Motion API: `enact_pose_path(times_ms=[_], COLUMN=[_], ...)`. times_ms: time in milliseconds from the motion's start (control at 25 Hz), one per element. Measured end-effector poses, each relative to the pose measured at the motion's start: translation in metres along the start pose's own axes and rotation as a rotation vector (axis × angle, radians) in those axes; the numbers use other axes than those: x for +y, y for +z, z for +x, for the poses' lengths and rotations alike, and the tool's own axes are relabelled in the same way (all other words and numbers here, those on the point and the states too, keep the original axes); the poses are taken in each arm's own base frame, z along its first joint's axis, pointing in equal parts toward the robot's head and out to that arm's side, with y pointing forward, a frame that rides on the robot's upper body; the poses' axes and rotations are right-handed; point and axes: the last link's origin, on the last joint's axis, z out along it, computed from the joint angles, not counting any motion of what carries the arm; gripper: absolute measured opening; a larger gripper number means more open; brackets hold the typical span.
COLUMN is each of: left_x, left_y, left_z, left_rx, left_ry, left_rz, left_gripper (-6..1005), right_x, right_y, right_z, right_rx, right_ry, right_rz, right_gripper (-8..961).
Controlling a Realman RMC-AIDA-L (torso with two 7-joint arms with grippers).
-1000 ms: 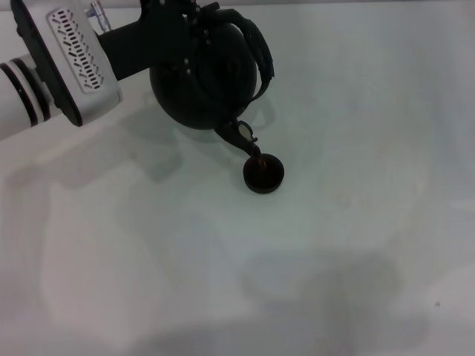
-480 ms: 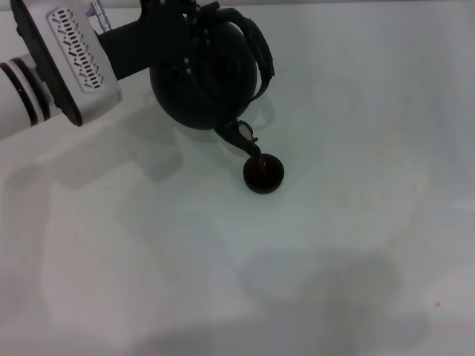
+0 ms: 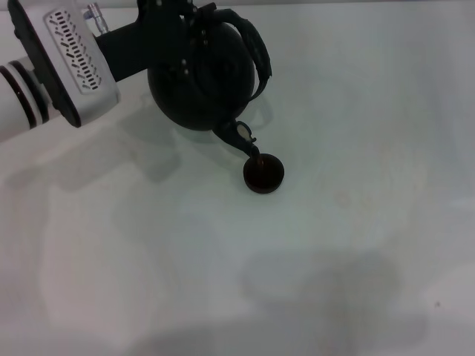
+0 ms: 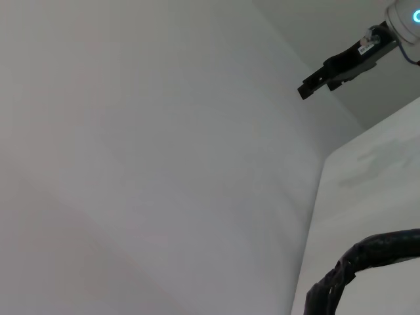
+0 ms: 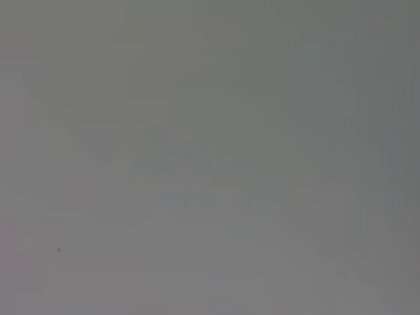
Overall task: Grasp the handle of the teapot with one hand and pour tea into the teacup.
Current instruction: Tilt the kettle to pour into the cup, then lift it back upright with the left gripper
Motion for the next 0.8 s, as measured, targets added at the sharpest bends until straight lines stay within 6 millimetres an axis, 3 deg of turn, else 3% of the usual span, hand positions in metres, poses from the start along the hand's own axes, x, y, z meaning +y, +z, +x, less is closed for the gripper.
enact_pose_path(times_ms=[800], left_x=[0.002], left_y=[-0.013], left_z=[0.006], left_rx=[0.09], left_ry=[-0.145], left_rz=[0.093], left_gripper=[105], right_x=[-0.003], right_y=[-0.003], right_z=[0.004], right_rx=[0.013], right_ry=[-0.005], right_rz=[0.006], right_gripper=[855])
